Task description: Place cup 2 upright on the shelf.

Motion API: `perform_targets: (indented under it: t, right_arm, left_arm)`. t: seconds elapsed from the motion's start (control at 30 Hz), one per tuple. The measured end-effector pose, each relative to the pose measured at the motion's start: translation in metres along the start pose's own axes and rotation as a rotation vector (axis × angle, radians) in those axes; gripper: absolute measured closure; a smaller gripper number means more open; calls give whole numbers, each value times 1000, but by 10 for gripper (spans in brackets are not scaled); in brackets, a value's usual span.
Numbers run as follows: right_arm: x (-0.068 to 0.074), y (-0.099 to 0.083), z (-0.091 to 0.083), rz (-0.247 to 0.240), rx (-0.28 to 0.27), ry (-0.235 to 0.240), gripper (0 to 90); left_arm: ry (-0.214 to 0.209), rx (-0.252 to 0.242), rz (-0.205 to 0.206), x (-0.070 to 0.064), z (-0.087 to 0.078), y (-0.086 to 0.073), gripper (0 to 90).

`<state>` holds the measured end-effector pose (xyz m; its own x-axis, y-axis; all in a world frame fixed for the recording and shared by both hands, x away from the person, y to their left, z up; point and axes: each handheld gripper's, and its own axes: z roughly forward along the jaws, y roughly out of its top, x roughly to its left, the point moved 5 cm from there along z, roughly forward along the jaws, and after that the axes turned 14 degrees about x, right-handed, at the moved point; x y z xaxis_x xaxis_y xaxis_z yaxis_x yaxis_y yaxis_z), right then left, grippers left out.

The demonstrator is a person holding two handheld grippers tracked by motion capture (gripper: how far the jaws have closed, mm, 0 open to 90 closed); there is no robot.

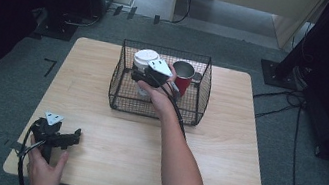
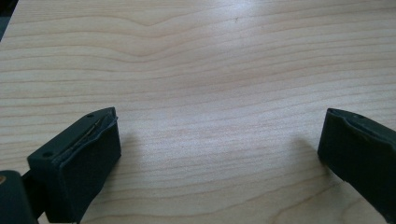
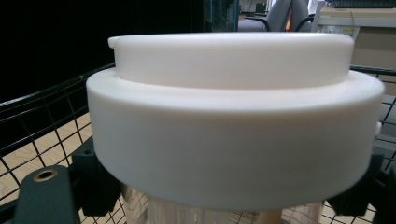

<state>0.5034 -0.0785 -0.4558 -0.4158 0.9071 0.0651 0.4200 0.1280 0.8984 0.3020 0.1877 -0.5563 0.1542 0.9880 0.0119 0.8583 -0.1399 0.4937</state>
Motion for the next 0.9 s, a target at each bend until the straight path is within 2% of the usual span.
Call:
perform_targets:
  t: [0.27, 0.33, 0.5, 0.67, 0.77, 0.9]
  right_arm:
    - [-7, -1, -4, 12, 19, 1, 156]
    - [-10, -2, -5, -1, 20, -8, 154]
    - [-13, -4, -10, -29, 22, 15, 135]
    - [-15, -5, -14, -50, 32, 9, 72]
    - [-17, -6, -16, -70, 36, 21, 26]
    - [-22, -6, -19, -76, 35, 18, 16]
  left_arm:
    - [0, 0, 0, 0, 0, 0, 0]
    - [0, 0, 0, 0, 0, 0, 0]
    - [0, -1, -1, 0, 0, 0, 0]
    - [0, 0, 0, 0, 0, 0, 0]
    - [0, 0, 0, 0, 0, 0, 0]
    - [0, 0, 0, 0, 0, 0, 0]
